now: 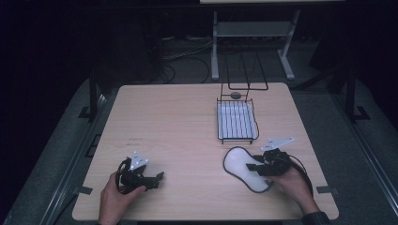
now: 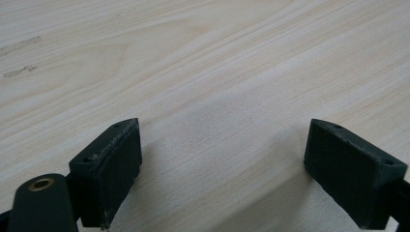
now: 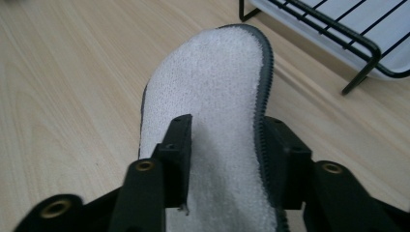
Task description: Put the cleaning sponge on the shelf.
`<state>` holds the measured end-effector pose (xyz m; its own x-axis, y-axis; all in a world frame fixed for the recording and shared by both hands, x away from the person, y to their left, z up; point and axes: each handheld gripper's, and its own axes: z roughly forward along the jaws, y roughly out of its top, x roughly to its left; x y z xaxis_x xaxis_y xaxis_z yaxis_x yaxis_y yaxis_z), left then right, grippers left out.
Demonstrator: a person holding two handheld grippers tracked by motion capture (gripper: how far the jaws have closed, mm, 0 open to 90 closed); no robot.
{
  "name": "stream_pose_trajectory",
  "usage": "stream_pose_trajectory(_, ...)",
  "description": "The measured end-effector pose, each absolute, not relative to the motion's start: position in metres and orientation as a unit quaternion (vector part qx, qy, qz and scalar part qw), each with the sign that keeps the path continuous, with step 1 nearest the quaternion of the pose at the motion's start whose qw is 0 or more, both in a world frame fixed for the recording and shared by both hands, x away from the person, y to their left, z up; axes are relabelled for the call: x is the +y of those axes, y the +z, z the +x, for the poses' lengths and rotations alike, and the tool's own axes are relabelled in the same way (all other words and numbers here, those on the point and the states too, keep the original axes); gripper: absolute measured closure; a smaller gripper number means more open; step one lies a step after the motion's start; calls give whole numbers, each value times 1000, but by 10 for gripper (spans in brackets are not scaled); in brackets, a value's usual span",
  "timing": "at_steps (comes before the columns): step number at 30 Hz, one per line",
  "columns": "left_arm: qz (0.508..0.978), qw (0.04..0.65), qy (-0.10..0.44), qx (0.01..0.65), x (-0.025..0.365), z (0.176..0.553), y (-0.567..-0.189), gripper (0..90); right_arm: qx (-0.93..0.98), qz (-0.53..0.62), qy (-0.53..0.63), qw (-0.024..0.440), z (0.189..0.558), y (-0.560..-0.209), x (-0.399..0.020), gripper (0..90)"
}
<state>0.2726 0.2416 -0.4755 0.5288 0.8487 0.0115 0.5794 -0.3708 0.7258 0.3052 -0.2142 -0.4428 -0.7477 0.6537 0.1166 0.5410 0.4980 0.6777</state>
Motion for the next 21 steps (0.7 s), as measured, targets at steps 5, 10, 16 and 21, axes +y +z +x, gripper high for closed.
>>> stream_pose_trajectory(5, 804, 343, 196, 444, 242, 273, -476, 126, 854, 351, 378, 70, 305, -438, -218, 662)
stream_pose_trajectory(10, 804, 343, 196, 444, 242, 273, -476, 126, 846, 348, 398, 68, 305, -433, -223, 740)
stream_pose_trajectory(16, 804, 343, 196, 444, 242, 273, -476, 126, 838, 343, 418, 71, 302, -425, -227, 793)
stream_pose_trajectory(21, 804, 343, 196, 444, 242, 273, -476, 126, 832, 342, 431, 68, 301, -422, -229, 815)
